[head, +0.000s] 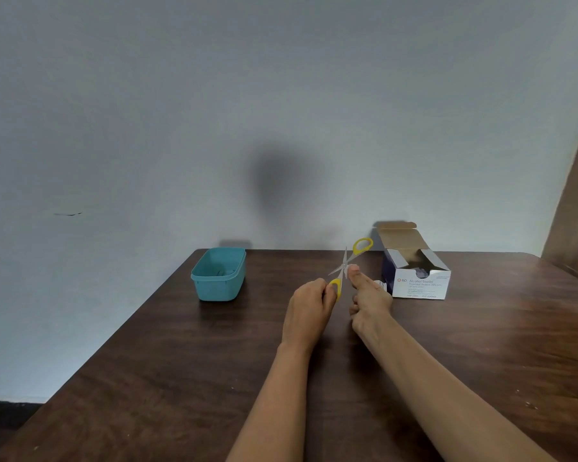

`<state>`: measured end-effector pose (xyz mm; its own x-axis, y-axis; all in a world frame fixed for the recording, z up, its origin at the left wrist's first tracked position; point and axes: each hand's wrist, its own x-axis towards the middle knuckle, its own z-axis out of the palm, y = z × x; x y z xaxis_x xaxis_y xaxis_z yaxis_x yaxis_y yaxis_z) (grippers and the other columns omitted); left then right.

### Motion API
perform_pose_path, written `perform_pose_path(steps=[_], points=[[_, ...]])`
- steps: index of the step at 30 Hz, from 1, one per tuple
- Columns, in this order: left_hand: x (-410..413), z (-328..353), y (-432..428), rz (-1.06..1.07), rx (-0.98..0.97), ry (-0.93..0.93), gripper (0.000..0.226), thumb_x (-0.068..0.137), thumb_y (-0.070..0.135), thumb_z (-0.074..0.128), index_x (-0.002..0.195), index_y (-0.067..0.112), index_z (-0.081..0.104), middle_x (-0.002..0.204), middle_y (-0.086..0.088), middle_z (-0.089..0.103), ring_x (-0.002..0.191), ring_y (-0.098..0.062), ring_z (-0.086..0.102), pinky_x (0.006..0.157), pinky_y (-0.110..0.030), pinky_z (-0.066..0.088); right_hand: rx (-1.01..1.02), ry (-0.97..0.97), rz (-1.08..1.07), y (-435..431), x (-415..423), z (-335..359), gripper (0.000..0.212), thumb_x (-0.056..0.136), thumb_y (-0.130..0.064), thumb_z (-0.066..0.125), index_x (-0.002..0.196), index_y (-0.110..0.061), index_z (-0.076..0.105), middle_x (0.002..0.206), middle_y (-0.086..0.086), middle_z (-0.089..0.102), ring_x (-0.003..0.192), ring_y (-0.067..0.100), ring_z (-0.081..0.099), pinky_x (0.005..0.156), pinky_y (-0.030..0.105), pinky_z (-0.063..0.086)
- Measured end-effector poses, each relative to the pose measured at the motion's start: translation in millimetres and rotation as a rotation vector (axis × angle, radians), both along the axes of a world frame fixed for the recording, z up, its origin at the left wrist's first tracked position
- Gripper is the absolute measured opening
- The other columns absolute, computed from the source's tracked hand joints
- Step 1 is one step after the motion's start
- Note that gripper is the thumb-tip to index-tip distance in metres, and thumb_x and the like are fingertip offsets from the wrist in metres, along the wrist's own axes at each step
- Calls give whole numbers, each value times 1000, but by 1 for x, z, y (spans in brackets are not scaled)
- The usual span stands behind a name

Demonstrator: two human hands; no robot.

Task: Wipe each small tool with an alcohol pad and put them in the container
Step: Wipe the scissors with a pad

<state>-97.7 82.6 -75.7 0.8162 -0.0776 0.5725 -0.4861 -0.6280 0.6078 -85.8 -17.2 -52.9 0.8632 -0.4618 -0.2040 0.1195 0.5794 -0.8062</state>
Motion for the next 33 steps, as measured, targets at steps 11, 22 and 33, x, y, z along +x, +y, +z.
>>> perform_pose_path(steps=[11, 22, 33], points=[[3, -1, 1, 5, -13, 11, 38, 97, 29, 47, 69, 5, 49, 65, -7, 50, 57, -12, 37, 53, -32, 32, -101, 57, 179, -4, 1, -5, 10, 80, -28, 75, 81, -21, 68, 63, -6, 45, 48, 8, 22, 34, 15, 22], [1, 1, 0, -7, 53, -2, 36, 98, 25, 47, 66, 8, 47, 64, -6, 47, 59, -16, 38, 56, -35, 32, -65, 21, 110, -8, -1, 5, 12, 78, -24, 77, 76, -18, 67, 58, -9, 55, 46, 7, 21, 34, 15, 22], [4, -2, 1, 23, 60, -29, 37, 99, 28, 45, 68, 8, 48, 65, -4, 46, 60, -16, 39, 56, -32, 31, 74, -33, 78, -27, 9, 10, 5, 87, -22, 68, 84, -20, 65, 78, -5, 64, 50, 3, 34, 36, 10, 28]])
